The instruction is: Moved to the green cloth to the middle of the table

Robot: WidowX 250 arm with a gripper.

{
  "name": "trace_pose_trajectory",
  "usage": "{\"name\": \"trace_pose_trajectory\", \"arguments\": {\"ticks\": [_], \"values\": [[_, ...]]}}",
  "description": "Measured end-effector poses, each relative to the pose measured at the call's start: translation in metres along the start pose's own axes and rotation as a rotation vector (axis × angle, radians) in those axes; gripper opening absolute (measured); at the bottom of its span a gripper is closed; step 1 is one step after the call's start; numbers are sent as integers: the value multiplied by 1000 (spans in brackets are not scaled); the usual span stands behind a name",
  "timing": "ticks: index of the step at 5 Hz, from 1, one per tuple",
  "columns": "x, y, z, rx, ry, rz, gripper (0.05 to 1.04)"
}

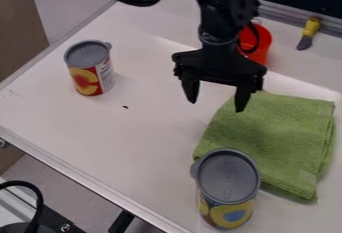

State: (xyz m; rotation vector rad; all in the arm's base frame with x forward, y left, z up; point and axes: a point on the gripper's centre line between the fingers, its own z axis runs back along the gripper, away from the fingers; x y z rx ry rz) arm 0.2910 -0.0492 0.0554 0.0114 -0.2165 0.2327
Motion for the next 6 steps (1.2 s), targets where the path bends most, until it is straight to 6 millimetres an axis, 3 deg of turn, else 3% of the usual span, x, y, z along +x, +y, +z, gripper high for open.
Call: {"name": "trace_pose_trajectory", "arguments": {"ticks": [2,3,4,6], "values": [[8,-35,-15,-14,-2,-38,379],[5,-45,-28,-31,24,-62,165],[2,-54,-32,-39,62,-74,55],[-5,-62,-33,-123,103,-68,52]]}}
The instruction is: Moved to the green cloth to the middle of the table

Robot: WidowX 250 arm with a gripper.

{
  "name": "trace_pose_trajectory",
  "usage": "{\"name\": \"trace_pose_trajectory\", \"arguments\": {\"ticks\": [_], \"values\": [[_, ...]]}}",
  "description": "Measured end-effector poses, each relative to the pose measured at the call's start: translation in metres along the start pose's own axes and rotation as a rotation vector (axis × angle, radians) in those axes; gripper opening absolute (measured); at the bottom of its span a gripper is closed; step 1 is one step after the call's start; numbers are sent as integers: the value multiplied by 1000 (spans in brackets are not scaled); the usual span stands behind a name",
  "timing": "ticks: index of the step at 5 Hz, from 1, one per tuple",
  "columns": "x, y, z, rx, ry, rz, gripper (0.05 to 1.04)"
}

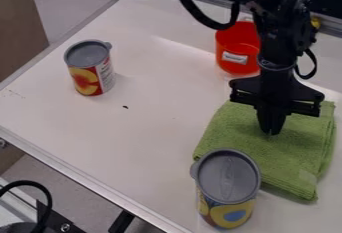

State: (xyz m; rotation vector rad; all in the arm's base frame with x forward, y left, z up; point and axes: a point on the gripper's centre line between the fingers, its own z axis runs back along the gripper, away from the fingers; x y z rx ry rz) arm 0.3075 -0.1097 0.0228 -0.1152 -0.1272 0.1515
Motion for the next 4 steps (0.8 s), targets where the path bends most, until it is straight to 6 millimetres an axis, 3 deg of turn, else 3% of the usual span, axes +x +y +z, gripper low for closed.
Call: {"name": "trace_pose_trajectory", "arguments": {"ticks": [2,4], "values": [[-1,13,-19,4,15,41,52],[4,17,-21,17,-19,75,52]]}}
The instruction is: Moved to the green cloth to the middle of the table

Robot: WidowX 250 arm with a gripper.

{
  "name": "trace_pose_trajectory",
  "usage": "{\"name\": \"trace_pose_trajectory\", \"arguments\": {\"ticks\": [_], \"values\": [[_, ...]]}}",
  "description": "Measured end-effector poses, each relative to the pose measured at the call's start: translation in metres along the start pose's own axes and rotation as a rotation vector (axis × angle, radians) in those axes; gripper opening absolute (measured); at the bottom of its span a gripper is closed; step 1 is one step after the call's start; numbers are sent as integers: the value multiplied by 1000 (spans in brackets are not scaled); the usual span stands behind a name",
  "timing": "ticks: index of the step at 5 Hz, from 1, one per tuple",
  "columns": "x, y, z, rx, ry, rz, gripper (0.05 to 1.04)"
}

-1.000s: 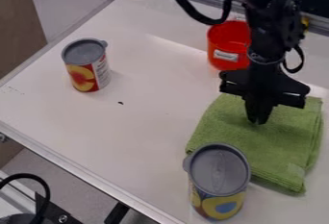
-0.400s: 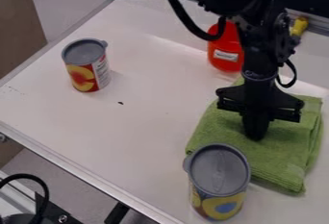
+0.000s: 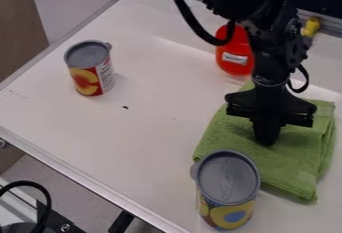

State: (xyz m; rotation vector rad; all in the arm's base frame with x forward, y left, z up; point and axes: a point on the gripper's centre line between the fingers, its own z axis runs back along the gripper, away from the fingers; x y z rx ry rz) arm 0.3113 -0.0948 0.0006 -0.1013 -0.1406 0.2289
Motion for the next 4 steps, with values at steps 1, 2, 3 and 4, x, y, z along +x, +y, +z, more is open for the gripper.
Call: {"name": "trace_pose_trajectory", "arguments": {"ticks": [1,2,3,4], "values": [[1,9,-1,42,-10,15,52],[6,26,0,96,-23,42,52],[9,50,4,120,-30,92,52],[7,66,7,127,-29,100,52]]}}
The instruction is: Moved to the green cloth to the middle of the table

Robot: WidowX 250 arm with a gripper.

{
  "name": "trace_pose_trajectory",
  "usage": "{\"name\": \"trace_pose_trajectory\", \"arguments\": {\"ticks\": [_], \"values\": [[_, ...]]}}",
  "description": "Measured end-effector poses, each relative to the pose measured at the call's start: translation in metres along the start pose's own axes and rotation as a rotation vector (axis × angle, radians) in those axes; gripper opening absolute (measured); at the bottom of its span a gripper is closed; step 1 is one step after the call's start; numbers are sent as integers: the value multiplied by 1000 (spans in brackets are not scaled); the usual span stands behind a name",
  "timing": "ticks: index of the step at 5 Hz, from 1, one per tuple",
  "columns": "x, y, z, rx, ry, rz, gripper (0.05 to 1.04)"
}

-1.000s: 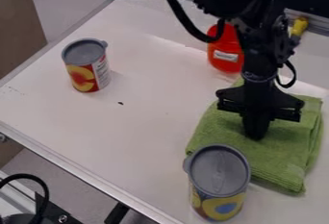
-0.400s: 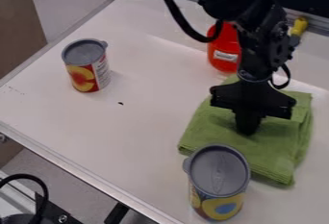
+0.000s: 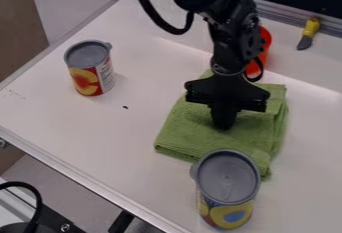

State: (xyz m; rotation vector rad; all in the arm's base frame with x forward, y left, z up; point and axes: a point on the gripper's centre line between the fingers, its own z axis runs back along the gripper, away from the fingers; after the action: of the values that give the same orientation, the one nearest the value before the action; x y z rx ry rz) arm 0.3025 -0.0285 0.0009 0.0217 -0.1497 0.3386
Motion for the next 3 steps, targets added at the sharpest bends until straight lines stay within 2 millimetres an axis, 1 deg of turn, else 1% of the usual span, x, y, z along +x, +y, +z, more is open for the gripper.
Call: {"name": "trace_pose_trajectory", "arguments": {"ticks": [1,3], "values": [[-5,17,2,-6,25,-24,52],[1,43,0,13,-12,-43,52]]}}
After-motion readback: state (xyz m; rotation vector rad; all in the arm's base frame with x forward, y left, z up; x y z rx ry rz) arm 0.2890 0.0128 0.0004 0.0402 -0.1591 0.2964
